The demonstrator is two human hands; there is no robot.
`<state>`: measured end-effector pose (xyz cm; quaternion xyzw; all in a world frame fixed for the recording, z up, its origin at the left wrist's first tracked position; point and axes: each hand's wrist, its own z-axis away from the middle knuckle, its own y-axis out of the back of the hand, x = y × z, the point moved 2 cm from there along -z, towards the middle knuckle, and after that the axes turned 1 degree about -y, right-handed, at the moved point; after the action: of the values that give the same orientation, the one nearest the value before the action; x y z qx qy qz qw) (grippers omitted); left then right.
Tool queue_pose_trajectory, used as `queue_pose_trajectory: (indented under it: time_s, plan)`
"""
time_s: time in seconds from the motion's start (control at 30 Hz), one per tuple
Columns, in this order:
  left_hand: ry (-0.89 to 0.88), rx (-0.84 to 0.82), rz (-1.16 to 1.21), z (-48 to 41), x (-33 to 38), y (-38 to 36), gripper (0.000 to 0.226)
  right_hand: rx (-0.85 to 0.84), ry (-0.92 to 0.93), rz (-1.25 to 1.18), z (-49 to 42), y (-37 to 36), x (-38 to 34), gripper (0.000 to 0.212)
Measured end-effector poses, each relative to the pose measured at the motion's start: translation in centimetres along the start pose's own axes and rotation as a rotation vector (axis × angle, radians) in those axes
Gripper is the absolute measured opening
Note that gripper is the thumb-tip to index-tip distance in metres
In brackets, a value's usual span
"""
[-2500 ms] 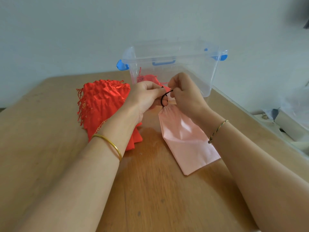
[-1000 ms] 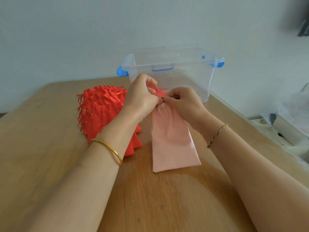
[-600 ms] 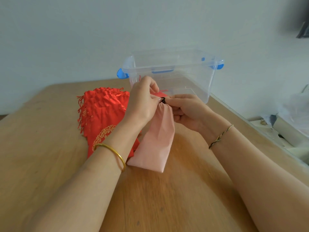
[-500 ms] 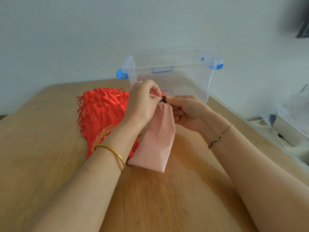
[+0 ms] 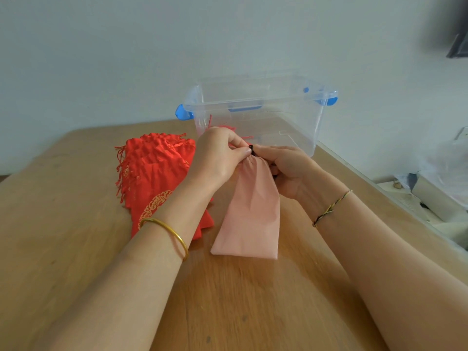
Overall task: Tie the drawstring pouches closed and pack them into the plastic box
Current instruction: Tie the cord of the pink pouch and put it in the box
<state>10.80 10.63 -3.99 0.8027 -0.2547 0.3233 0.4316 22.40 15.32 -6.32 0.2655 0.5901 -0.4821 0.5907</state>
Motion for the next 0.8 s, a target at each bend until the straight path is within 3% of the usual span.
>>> queue_pose_trajectory:
  time_s: [0.23, 0.33, 0.5, 0.63, 0.8]
  plan:
    - [0.000, 0.006, -0.008, 0.0, 0.0, 0.0, 0.009, -0.050, 0.038, 0.055, 0.1, -0.1, -0.3, 0.016]
    - [-0.045, 0.003, -0.125, -0.1, 0.0, 0.0, 0.018, -0.068, 0.065, 0.099, 0.4, -0.1, -0.6, 0.017]
    - [-0.077, 0.093, -0.235, -0.5, -0.6, 1.0, 0.013, 0.128, 0.173, 0.194, 0.1, 1.0, -1.7, 0.024]
    - [-0.178, 0.084, -0.288, -0.5, -0.2, 1.0, 0.019, 0.189, 0.241, 0.257, 0.2, 1.4, -1.9, 0.026]
    - [-0.150, 0.106, -0.287, -0.7, -0.2, 1.2, 0.008, 0.202, 0.243, 0.461, 0.8, 1.3, -2.1, 0.007]
